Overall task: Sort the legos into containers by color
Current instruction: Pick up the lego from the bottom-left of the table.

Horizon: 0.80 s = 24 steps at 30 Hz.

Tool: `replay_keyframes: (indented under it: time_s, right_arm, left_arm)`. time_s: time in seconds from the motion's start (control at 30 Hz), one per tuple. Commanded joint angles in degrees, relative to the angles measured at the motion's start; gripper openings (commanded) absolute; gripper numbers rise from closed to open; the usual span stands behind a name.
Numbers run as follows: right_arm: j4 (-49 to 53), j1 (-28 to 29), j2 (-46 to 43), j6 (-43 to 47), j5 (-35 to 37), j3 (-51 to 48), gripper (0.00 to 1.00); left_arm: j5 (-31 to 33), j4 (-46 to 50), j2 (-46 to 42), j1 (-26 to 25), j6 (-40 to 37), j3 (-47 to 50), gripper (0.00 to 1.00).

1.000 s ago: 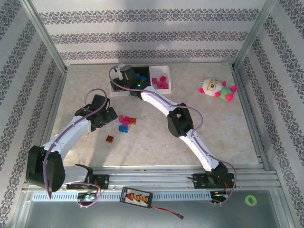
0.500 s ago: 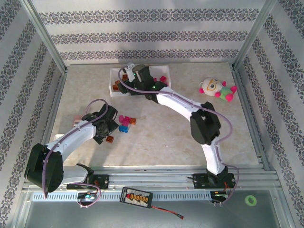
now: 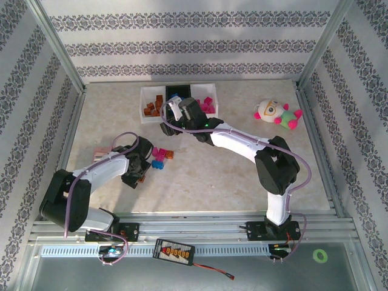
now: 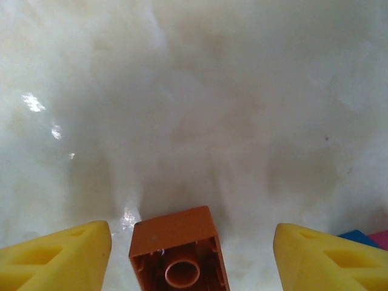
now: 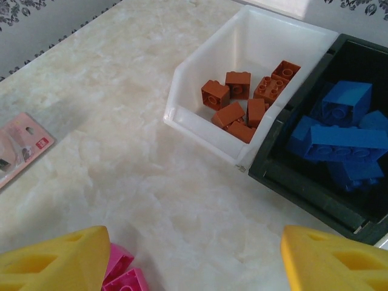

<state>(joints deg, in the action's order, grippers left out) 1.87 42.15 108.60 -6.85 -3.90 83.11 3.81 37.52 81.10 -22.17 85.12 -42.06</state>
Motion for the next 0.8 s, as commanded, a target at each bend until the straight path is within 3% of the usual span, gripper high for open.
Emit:
replay_keyframes:
  time_s: [0.0, 0.13, 0.3, 0.53, 0.77]
  right_arm:
    - [-1.96, -0.06, -4.17, 0.79, 1.0, -1.05, 0.75]
    - [-1.89, -0.15, -5.61, 0.88, 1.66, -2.1, 0.75]
    - [-1.65, -0.29, -7.81, 0.87, 1.84, -3.23, 0.75]
    - [-1.8, -0.36, -13.38, -0.18, 3.42, -7.99, 0.76]
    - [-1.8, -1.39, -17.2, -1.69, 4.38, -12.97, 0.76]
  left_arm:
    - [-0.83, -1.79, 1.83, -0.62, 1.97, -0.19, 0.66]
    - [-1.3, -2.06, 2.59, -0.57, 2.33, 0.25, 0.47]
    - [-0.47, -0.41, 1.0, -0.51, 0.87, -1.35, 0.34]
    - [3.32, -1.07, -1.04, 1.97, -4.51, -7.78, 0.32]
    - [5.03, -2.89, 9.2, 8.45, -15.2, -25.23, 0.32]
